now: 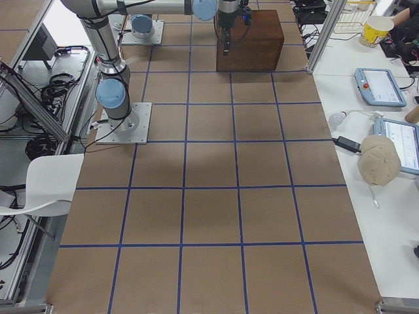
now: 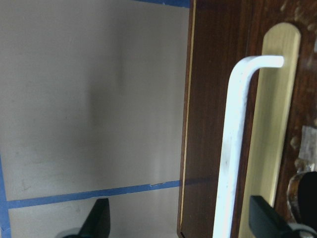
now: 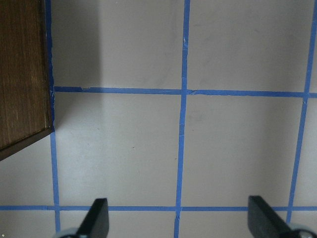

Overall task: Open drawer and put corn inside
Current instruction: 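Move the left gripper down to the white drawer handle and grasp it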

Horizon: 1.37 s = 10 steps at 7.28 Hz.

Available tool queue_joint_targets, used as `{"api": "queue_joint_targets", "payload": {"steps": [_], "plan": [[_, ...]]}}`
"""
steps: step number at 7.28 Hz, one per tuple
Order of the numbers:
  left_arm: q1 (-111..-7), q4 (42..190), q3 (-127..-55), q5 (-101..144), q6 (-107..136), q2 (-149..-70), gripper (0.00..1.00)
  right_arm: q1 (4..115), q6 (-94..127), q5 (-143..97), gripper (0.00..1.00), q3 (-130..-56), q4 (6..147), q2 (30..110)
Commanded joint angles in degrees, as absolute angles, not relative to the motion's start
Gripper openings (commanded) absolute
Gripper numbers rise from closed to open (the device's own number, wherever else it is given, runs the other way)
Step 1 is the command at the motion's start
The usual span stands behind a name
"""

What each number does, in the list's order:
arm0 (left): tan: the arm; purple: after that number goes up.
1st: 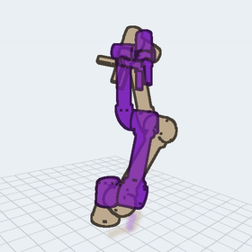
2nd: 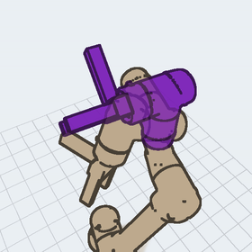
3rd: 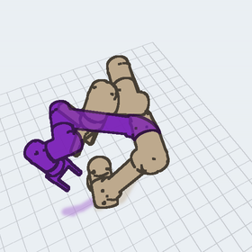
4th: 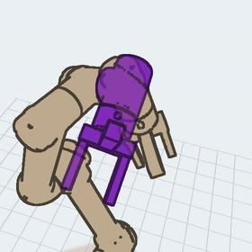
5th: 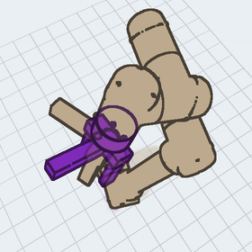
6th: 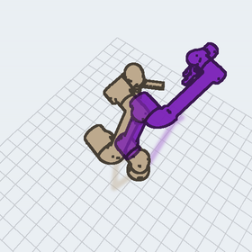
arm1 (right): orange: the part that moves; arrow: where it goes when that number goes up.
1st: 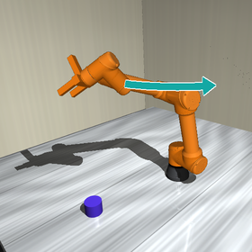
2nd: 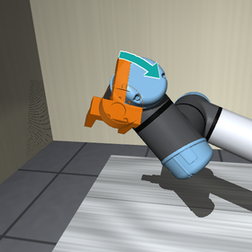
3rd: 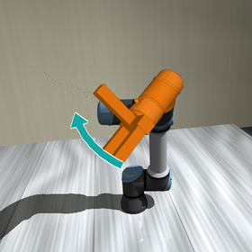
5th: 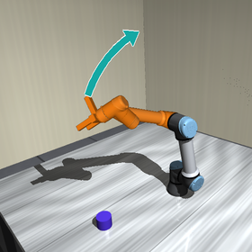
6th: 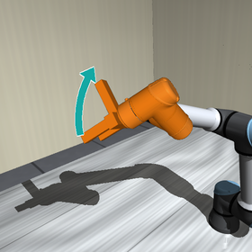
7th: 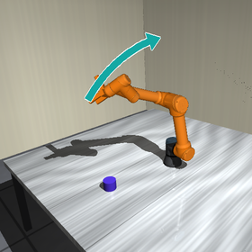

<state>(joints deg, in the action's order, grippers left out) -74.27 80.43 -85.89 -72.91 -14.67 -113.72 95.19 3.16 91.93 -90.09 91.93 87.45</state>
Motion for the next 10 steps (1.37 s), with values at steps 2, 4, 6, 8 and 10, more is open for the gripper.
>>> {"api": "queue_joint_targets", "payload": {"steps": [2,4,6,8,10], "plan": [[-74.35,79.64,-85.96,-72.69,-14.42,-115.48,1.0,95.19,3.16,91.93,1.0,-90.09,91.93,87.45],[-74.36,79.54,-85.96,-72.69,-14.76,-115.58,1.0,95.19,3.16,91.93,1.0,-90.09,91.93,87.45],[-74.36,79.54,-85.7,-71.29,-14.94,-115.49,1.0,95.19,3.16,91.93,1.0,-90.09,91.93,87.45],[-74.36,79.54,-85.78,-68.99,-14.76,-115.22,1.0,95.19,3.16,91.93,1.0,-90.09,91.93,87.45],[-74.36,79.54,-86.04,-69.17,-15.73,-115.84,1.0,95.19,3.16,91.93,1.0,-90.09,91.93,87.45]]}}
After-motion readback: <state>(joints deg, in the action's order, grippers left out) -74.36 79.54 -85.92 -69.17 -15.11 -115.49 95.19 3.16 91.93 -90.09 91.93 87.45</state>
